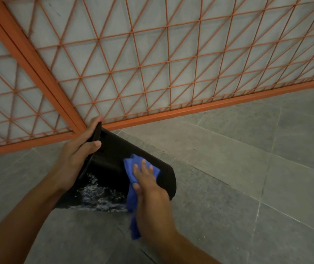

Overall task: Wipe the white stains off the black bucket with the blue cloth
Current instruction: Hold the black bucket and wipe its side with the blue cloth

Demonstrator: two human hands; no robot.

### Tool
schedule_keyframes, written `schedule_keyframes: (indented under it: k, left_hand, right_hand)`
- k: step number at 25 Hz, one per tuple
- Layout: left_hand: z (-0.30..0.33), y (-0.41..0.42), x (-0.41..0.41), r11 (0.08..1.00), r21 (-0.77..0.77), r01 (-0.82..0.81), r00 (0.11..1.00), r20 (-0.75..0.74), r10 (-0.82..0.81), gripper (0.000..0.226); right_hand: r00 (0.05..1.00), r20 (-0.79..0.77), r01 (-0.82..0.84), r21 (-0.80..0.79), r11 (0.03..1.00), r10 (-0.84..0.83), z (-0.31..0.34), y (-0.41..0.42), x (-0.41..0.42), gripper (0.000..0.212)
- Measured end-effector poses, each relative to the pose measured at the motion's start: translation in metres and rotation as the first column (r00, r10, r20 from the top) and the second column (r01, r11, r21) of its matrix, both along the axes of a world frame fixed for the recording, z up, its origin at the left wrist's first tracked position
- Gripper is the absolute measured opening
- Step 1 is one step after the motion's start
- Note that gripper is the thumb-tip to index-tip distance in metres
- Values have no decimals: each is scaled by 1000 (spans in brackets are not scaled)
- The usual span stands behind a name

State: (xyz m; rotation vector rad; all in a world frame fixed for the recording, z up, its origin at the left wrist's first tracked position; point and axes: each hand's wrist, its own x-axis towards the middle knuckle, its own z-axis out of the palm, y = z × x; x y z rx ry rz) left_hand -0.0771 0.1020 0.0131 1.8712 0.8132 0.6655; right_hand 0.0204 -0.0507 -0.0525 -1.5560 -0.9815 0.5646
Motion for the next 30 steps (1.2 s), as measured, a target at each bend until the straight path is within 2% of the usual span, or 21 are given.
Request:
schedule_keyframes:
  k: [1, 2, 5, 7, 9, 11, 13, 16, 19, 21, 23, 26, 30]
  left_hand:
    - [-1, 0, 1, 1000, 1, -2, 1000, 6, 2, 65]
    - [-1, 0, 1, 1000, 8, -4, 1000, 7, 3, 66]
    - [0, -8, 1, 996, 83, 17, 1000, -5, -17, 77]
    - [1, -12, 0, 992, 120, 32, 999, -18, -30, 78]
    - [0, -11, -3, 993, 117, 36, 999, -8, -35, 76]
    - [-2, -10, -5, 995, 89, 45, 999, 10, -47, 74]
    - [-4, -9, -5, 995, 86, 45, 999, 7, -46, 75]
    - [-5, -7, -7, 998, 65, -6, 1000, 22, 5, 74]
    - [-4, -7, -11, 997, 71, -14, 1000, 8, 14, 75]
    - [-3, -10, -9, 996, 83, 20, 1000, -2, -20, 75]
    - [-3, -11, -6, 996, 86, 29, 1000, 0, -29, 72]
    - [-3, -15, 1, 993, 98, 71, 997, 3, -71, 67]
    - [-4, -18, 7, 989, 128, 79, 997, -1, -80, 63]
  right_hand:
    - [997, 36, -61, 0, 998, 61, 4, 10, 1, 49]
    - [997, 59, -55, -38, 998, 57, 2, 21, 10, 46]
    - [989, 54, 147, -206, 968, -138, -14, 34, 51, 36]
    - [984, 39, 178, -289, 941, -174, -24, 14, 50, 37]
    - [994, 36, 108, -253, 962, -102, -18, 0, 31, 41]
    - [999, 51, 13, -126, 992, -7, 0, 4, 15, 46]
    - [996, 61, -59, -79, 995, 63, 15, 21, 17, 42]
    - [998, 62, 32, -200, 979, -20, -6, 40, 47, 36]
    - [988, 88, 149, -296, 943, -129, -32, 18, 58, 36]
    - [992, 45, 129, -239, 963, -121, -33, -5, 41, 40]
    - [998, 1, 61, -80, 995, -61, -14, -14, 10, 43]
    - [991, 123, -61, 108, 992, 47, 21, 11, -11, 44]
    - [994, 112, 13, -14, 1000, -11, 14, 48, 33, 35]
